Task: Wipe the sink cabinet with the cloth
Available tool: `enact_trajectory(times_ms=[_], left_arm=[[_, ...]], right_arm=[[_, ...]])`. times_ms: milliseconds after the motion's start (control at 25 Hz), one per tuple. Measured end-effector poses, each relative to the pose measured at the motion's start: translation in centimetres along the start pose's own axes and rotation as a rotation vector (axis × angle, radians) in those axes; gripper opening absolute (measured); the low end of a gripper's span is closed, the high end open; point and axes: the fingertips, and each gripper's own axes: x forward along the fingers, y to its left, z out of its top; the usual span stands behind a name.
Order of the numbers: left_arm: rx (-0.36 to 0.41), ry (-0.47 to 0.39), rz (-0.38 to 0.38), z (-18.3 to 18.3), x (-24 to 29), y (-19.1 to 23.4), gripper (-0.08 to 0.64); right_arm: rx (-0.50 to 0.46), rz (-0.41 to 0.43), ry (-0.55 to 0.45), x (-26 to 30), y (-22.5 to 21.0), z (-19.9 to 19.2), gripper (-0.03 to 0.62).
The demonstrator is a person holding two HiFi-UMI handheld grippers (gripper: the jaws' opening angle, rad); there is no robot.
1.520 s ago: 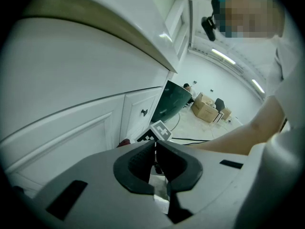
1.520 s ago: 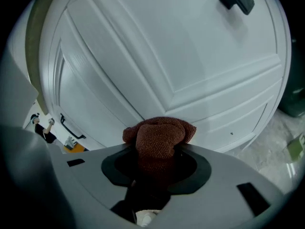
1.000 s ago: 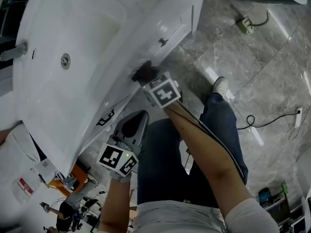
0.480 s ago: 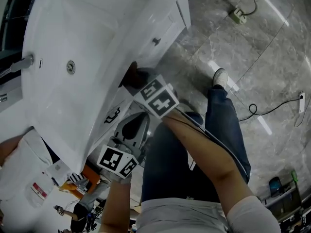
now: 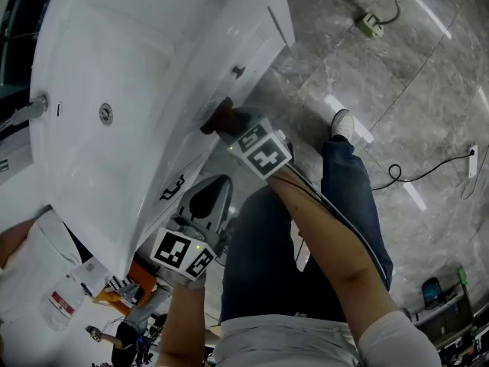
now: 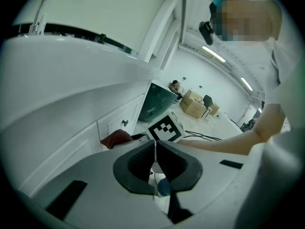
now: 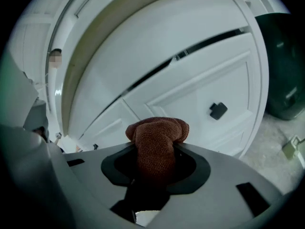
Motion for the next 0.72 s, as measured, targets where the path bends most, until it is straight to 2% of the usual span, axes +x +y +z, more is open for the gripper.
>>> enact_trajectory(times_ms=[120,320,720], left_arm=[[0.0,0.0,0.016,-0.6,1.1,0.7,0.014],[0.024,0.007,0.052,-1.9,2.5,2.1,0.014],[0.008,-0.016,0.11,-3.1,3.5,4.3,0.014]], right_arm=[[0.001,-0.044,0.054,1.0,-2.9,-2.6,0.155],[-0.042,-0.088,0.101,3.3,-5.9,-4.5,0.155],[-0.121,-0.094,0.154,7.5,-8.8,-6.3,0.155]])
